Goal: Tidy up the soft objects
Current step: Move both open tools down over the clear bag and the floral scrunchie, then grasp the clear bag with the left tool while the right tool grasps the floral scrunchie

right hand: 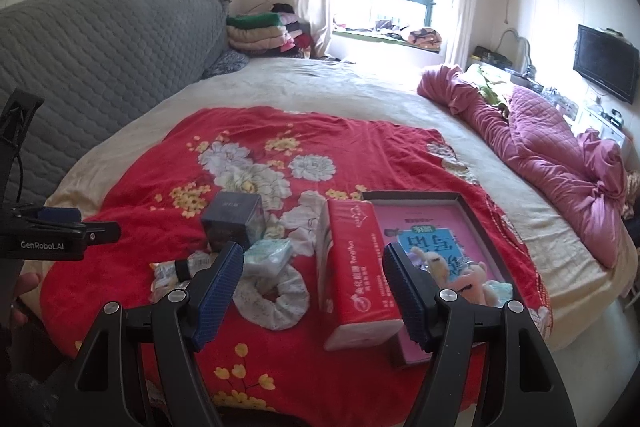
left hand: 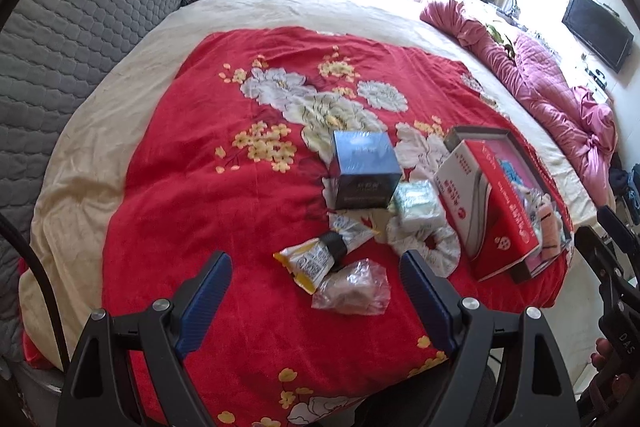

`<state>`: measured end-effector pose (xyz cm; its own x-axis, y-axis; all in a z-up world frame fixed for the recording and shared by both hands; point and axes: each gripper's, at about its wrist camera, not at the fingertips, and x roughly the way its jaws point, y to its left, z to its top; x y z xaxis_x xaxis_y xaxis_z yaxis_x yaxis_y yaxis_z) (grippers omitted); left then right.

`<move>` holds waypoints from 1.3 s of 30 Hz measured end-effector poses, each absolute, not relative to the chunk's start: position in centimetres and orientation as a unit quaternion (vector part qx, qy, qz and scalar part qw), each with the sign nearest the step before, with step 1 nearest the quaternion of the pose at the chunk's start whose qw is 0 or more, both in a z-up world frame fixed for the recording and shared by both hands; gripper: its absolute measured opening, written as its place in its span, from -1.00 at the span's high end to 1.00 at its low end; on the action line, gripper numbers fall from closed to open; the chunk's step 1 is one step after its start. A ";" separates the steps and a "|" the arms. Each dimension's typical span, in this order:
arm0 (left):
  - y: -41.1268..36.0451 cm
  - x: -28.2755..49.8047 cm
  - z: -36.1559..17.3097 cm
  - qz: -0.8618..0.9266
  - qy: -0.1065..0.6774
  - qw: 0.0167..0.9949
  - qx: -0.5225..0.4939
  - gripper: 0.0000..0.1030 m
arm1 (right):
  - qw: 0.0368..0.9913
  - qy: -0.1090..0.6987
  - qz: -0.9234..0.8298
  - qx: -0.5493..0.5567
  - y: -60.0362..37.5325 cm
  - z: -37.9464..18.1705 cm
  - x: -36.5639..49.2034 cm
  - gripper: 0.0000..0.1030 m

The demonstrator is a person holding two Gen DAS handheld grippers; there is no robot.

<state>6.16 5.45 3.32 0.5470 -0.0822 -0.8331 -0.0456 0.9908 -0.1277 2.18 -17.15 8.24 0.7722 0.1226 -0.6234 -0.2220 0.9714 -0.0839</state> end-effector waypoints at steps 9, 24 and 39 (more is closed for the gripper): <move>4.0 6.4 -0.7 -0.031 0.517 0.853 -0.066 -0.66 | 0.925 0.349 0.111 -0.103 -15.2 5.2 3.1 -0.43; 2.7 7.5 -4.9 -0.049 0.553 0.829 -0.072 -0.66 | 0.897 0.393 0.146 -0.141 -13.3 0.1 4.5 -0.43; 3.0 9.3 -8.1 -0.053 0.575 0.806 -0.129 -0.66 | 0.862 0.425 0.192 -0.198 -12.1 -4.8 6.2 -0.43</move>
<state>9.28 2.98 -8.11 0.3339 -0.2330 -0.9134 -0.0631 0.9613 -0.2683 6.22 -12.07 -4.82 0.5659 0.1625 -0.8083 -0.4991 0.8479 -0.1790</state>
